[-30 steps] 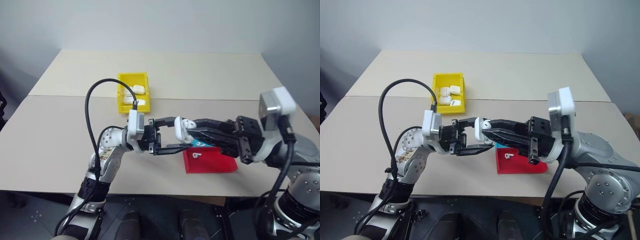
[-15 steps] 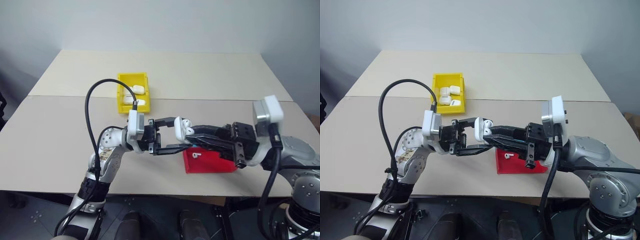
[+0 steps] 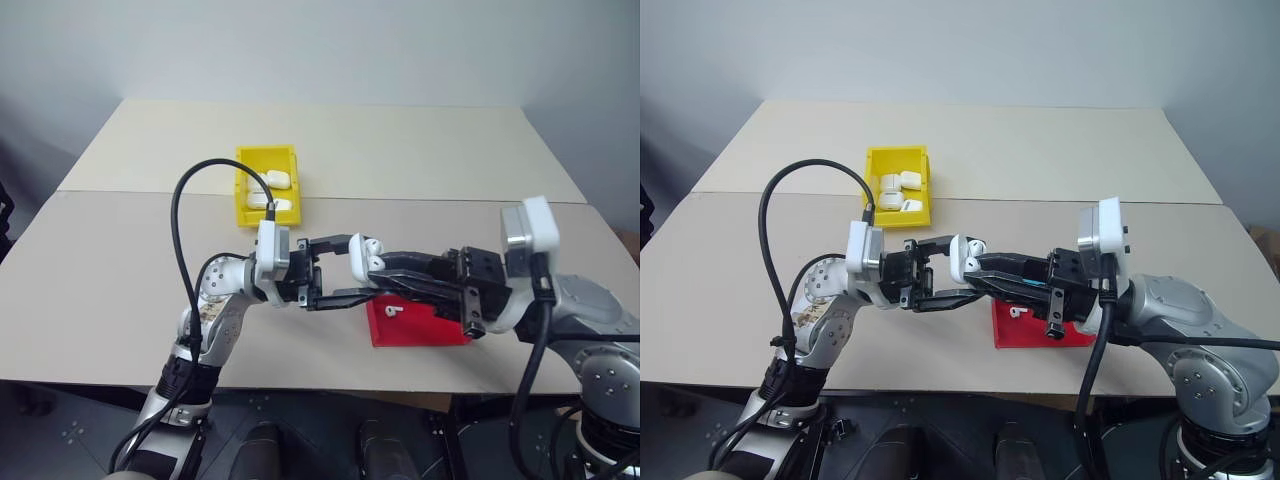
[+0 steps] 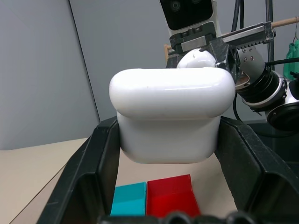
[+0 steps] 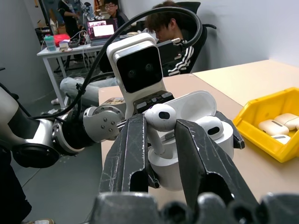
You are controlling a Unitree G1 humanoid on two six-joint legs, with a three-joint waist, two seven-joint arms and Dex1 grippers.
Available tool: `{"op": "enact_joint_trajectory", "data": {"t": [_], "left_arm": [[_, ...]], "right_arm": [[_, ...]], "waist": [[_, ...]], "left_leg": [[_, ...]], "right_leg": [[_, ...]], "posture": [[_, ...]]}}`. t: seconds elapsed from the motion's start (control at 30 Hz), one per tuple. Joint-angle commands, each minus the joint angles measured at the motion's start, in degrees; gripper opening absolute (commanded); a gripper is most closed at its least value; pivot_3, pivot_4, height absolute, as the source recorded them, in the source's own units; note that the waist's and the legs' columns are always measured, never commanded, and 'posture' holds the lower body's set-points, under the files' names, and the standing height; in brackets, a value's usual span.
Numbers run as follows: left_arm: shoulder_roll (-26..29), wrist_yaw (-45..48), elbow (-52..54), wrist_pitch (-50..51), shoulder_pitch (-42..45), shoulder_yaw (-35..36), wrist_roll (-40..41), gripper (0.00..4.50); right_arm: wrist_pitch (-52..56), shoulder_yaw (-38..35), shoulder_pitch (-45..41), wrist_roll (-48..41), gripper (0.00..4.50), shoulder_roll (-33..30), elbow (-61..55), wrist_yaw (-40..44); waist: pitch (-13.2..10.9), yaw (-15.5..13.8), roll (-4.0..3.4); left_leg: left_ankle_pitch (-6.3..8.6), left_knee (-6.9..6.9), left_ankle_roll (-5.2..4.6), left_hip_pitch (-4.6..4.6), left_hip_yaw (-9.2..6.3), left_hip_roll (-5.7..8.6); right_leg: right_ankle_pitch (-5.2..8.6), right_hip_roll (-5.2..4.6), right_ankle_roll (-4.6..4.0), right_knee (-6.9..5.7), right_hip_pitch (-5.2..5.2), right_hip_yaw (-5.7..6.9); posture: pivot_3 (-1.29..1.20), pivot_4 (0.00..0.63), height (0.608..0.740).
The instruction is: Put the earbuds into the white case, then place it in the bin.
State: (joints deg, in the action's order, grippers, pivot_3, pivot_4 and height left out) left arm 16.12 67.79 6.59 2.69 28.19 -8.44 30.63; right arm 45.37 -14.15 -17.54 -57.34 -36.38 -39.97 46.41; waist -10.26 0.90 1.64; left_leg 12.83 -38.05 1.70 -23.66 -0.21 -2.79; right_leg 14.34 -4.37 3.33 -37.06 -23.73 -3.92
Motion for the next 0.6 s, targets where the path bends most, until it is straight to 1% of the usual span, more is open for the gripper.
{"op": "enact_joint_trajectory", "data": {"t": [0.03, 0.6], "left_arm": [[-0.4, -0.1, 1.3, -1.0, 0.5, 0.4, 0.5, 2.78], [-0.5, 0.0, 1.3, -1.0, 0.6, 0.3, 0.5, 2.78]], "right_arm": [[-2.9, 0.8, 0.4, 1.3, 1.58, -1.5, -1.9, 0.1], [-8.3, 1.5, 1.8, 3.9, 1.58, -4.1, -0.8, -0.2]], "waist": [[0.0, 0.0, 0.00], [0.0, 0.0, 0.01]], "left_leg": [[0.00, 0.00, 0.00, 0.00, 0.00, 0.00], [0.01, 0.00, -0.02, 0.44, 0.00, 0.00]], "right_leg": [[0.00, 0.00, 0.00, 0.00, 0.00, 0.00], [0.02, 0.00, 0.03, 0.14, 0.49, 0.01]], "posture": [[0.00, 0.150, 0.740], [0.00, 0.150, 0.740]]}}
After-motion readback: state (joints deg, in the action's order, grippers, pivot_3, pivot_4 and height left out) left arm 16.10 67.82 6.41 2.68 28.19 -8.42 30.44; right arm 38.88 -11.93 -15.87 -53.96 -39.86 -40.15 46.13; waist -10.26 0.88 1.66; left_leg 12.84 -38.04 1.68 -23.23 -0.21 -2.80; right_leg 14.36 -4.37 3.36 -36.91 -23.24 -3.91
